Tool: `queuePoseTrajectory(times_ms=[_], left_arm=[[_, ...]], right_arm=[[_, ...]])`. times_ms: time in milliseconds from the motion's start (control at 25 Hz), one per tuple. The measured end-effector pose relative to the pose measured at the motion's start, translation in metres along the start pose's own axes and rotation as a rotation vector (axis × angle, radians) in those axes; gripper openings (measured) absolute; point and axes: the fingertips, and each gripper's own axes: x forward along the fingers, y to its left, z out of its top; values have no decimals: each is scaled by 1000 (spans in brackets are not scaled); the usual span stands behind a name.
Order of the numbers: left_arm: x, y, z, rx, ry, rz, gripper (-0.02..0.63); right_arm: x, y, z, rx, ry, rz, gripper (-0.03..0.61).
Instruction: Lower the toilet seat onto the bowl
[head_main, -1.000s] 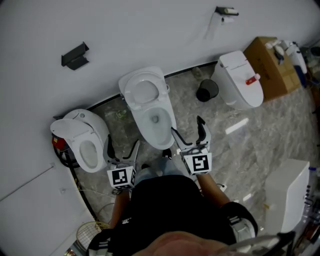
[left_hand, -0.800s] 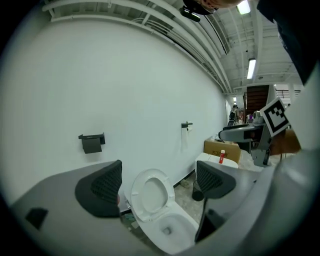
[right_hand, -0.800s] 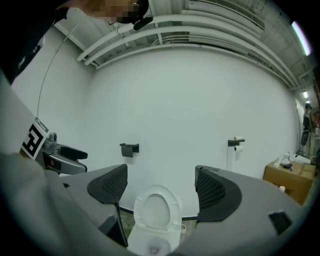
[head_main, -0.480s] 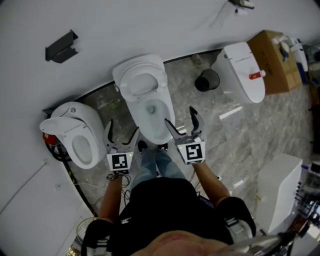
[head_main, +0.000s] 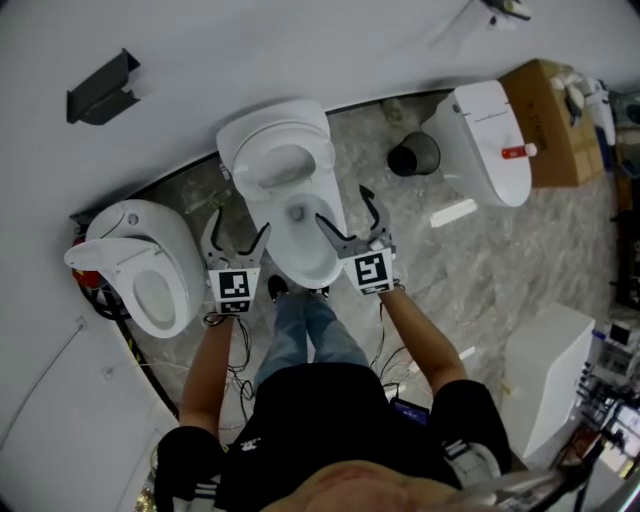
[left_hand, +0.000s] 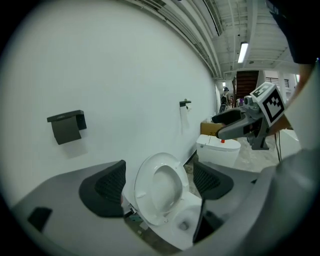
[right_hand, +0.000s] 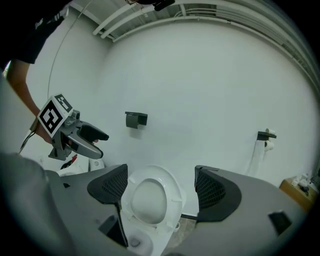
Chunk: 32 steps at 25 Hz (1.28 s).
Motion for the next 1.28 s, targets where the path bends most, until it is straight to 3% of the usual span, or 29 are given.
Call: queuePoseTrajectory(times_ms=[600,920,1040,1120,1200,1280], left_arm=[[125,29,-55,2,120,-49,416],[175,48,-78,0,194,-41,391],[191,51,-91,5,213,-48,387],[200,51,-95,4,222,-51,383],[207,54,-97,1,234,-46,373],[213,57,-98,3,243,-32,316]], right_arm=[[139,-19,-57,-170,146,75,428],[196,-25,-77,-196,199,112,426],[217,-26,-87,-219,233,119,397],[229,-29,-91,-242,255,122,326],[242,-31,-94,-267,278,129,311],[253,-31,-97,-286,303,143,301]])
